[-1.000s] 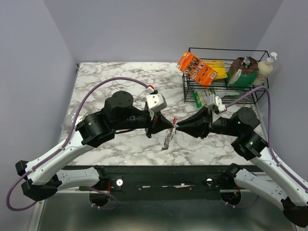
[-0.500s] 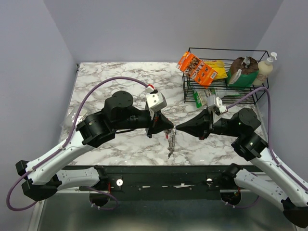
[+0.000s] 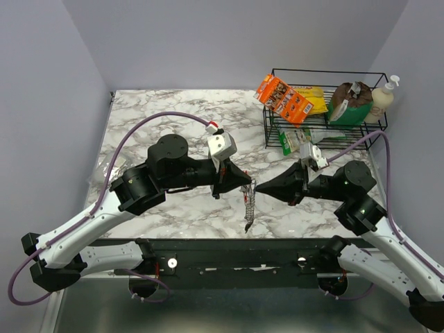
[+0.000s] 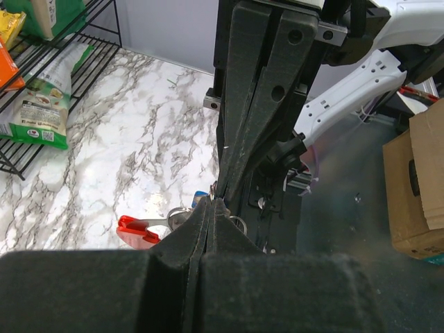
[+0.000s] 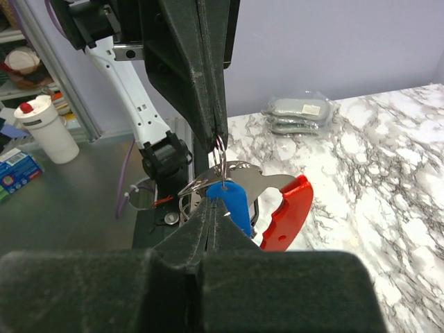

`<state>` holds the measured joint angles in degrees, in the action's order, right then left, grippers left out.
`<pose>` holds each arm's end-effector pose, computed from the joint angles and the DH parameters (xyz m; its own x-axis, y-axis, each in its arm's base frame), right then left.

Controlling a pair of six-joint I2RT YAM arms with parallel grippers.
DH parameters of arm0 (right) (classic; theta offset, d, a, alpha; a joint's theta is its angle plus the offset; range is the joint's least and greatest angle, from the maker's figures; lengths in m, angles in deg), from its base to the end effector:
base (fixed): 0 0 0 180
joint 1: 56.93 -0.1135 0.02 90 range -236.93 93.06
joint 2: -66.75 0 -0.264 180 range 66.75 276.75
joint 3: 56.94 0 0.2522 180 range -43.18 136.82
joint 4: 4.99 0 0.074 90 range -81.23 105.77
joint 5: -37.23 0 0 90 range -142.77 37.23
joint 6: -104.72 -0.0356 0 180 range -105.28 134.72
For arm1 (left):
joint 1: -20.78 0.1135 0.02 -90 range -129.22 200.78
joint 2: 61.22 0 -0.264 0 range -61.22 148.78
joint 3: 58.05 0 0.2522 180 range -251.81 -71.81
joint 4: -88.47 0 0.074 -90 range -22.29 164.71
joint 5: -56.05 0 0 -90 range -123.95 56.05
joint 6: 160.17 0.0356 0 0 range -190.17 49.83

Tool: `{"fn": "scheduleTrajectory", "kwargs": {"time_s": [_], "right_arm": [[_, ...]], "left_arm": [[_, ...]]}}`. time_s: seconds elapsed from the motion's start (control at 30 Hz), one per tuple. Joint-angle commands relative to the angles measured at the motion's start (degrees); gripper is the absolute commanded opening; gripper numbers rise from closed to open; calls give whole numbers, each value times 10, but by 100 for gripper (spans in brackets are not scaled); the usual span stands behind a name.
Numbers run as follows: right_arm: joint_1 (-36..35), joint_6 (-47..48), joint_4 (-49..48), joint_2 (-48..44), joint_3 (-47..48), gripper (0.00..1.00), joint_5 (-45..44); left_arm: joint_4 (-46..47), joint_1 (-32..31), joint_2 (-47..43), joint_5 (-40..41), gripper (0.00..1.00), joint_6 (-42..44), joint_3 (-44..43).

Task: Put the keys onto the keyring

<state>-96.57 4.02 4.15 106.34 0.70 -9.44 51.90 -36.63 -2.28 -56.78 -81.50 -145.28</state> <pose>0.1038 0.1177 0.3754 -0.0659 0.1208 -0.9905 -0.9911 0.1071 0.0790 0.1023 -0.1857 0.4438 -0.2692 0.0850 -0.9593 0.9489 0.1934 -0.2492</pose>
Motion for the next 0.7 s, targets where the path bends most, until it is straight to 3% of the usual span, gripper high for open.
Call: {"fn": "scheduleTrajectory", "kwargs": {"time_s": [0.0, 0.13, 0.3, 0.4, 0.67], "right_arm": [[-2, -4, -2, -8, -7, 0, 8], [-1, 2, -1, -22, -5, 3, -9], [-2, 5, -1, -29, 3, 33, -25], [-1, 4, -3, -24, 7, 44, -22], [-2, 2, -9, -10, 14, 47, -20]], "left_arm": [[41, -2, -9, 7, 0, -13, 3], [31, -2, -8, -4, 0, -13, 4], [19, -2, -4, -21, 0, -10, 3], [18, -2, -2, -28, 0, -10, 3], [21, -2, 6, -45, 0, -12, 2]]}}
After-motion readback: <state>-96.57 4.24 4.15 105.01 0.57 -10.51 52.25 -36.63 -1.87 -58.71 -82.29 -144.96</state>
